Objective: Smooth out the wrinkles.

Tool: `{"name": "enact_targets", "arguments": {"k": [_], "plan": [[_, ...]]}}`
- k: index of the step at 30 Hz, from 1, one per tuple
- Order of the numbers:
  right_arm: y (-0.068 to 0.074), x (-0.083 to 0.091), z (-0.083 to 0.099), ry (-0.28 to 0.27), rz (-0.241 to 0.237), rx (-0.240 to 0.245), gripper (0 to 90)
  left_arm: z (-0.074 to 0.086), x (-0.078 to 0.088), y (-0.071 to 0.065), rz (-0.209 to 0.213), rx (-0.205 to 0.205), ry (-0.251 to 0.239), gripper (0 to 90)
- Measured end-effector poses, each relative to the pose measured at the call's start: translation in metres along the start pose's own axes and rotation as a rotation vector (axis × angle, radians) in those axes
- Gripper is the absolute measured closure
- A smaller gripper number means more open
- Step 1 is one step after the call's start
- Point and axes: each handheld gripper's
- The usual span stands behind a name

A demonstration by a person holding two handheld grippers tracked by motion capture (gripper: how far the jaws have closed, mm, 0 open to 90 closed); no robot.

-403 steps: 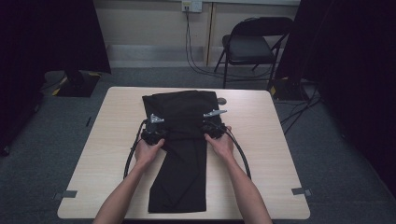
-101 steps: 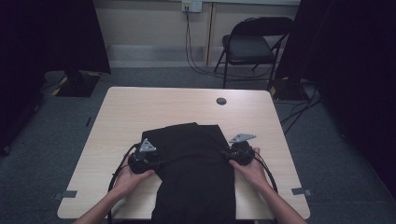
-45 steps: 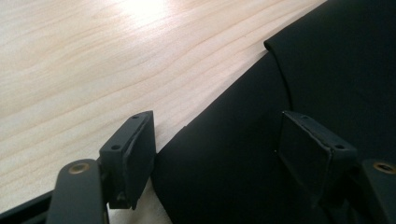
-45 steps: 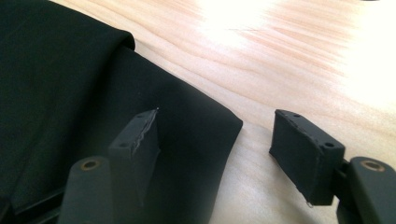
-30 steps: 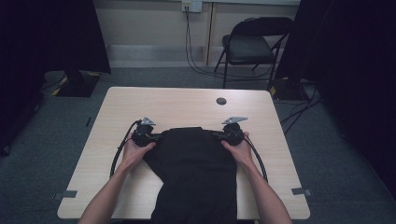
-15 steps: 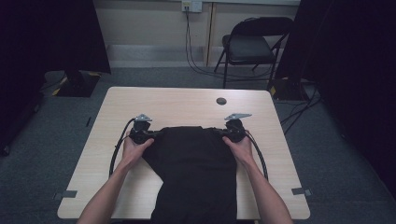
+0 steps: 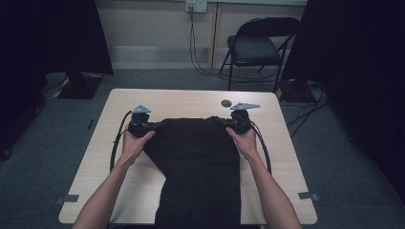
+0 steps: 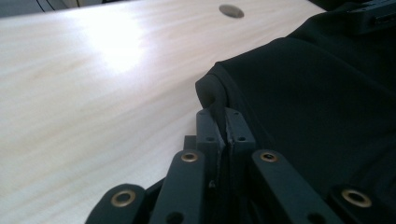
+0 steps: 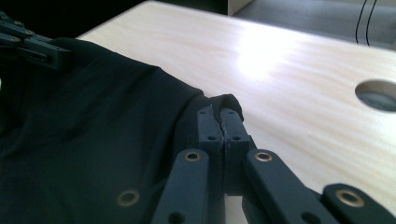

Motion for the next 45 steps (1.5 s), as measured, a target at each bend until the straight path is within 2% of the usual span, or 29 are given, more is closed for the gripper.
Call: {"name": "enact_targets", "arguments": {"k": [5, 7, 11, 14, 17, 22, 23, 25, 28, 30, 31, 32, 34, 35, 37, 38, 40, 42, 44, 45], "plan": [[0.0, 0.004, -0.012, -0.031, 0.001, -0.004, 88.8, -0.012, 0.008, 0.0, -0.011, -0.006, -0.027, 86.8], [0.001, 0.005, -0.018, -0.039, 0.003, -0.001, 88.8, -0.014, 0.009, -0.001, -0.004, 0.006, -0.038, 86.8], [0.003, 0.005, -0.026, -0.041, 0.007, 0.007, 88.8, -0.022, 0.009, -0.004, -0.01, -0.014, -0.034, 86.9], [0.003, 0.005, -0.033, -0.053, 0.008, 0.007, 88.9, -0.03, 0.01, -0.005, -0.01, -0.009, -0.055, 86.9], [0.004, 0.007, -0.042, -0.061, 0.003, 0.018, 89.0, -0.042, 0.013, -0.004, -0.012, -0.021, -0.063, 87.0], [0.005, 0.01, -0.056, -0.083, 0.023, 0.026, 89.2, -0.058, 0.019, 0.001, -0.029, -0.027, -0.083, 87.0], [0.004, 0.011, -0.059, -0.088, 0.041, 0.03, 89.3, -0.062, 0.02, 0.002, -0.032, -0.028, -0.092, 87.0], [0.002, 0.013, -0.066, -0.105, 0.054, 0.016, 89.3, -0.068, 0.021, 0.002, -0.038, -0.031, -0.097, 87.0], [-0.003, 0.016, -0.077, -0.117, 0.074, 0.009, 89.3, -0.076, 0.02, 0.002, -0.047, -0.048, -0.089, 87.0], [-0.006, 0.018, -0.084, -0.125, 0.09, 0.006, 89.3, -0.081, 0.021, 0.002, -0.038, -0.038, -0.124, 87.0], [-0.007, 0.019, -0.087, -0.131, 0.091, 0.003, 89.3, -0.083, 0.018, 0.001, -0.04, -0.034, -0.124, 87.0], [-0.007, 0.02, -0.09, -0.131, 0.089, 0.001, 89.3, -0.084, 0.012, -0.002, -0.056, -0.063, -0.081, 87.0], [-0.006, 0.019, -0.093, -0.124, 0.089, 0.017, 89.3, -0.082, 0.007, -0.004, -0.042, -0.067, -0.068, 87.0], [-0.006, 0.019, -0.093, -0.118, 0.093, 0.024, 89.3, -0.082, 0.005, -0.004, -0.032, -0.066, -0.069, 87.0], [-0.006, 0.017, -0.094, -0.118, 0.111, 0.027, 89.3, -0.084, 0.002, -0.002, -0.049, -0.057, -0.074, 87.1], [-0.007, 0.016, -0.096, -0.109, 0.116, 0.029, 89.3, -0.085, 0.002, -0.001, -0.041, -0.048, -0.076, 87.1], [-0.009, 0.015, -0.1, -0.122, 0.116, 0.013, 89.3, -0.091, 0.003, 0.0, -0.046, -0.054, -0.083, 87.1], [-0.01, 0.015, -0.106, -0.119, 0.123, 0.019, 89.3, -0.098, 0.003, -0.001, -0.058, -0.065, -0.088, 87.1], [-0.01, 0.016, -0.114, -0.134, 0.128, 0.026, 89.3, -0.107, 0.004, -0.002, -0.046, -0.066, -0.106, 87.1], [-0.01, 0.017, -0.119, -0.148, 0.13, 0.025, 89.3, -0.113, 0.005, -0.003, -0.067, -0.074, -0.116, 87.1]]}}
Point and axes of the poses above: each handheld gripper's, and its own axes: x roughly backward along the jaws, z roughly out of its underside, y roughly to its left, and after that the axes turned 7 degrees about z, right-handed
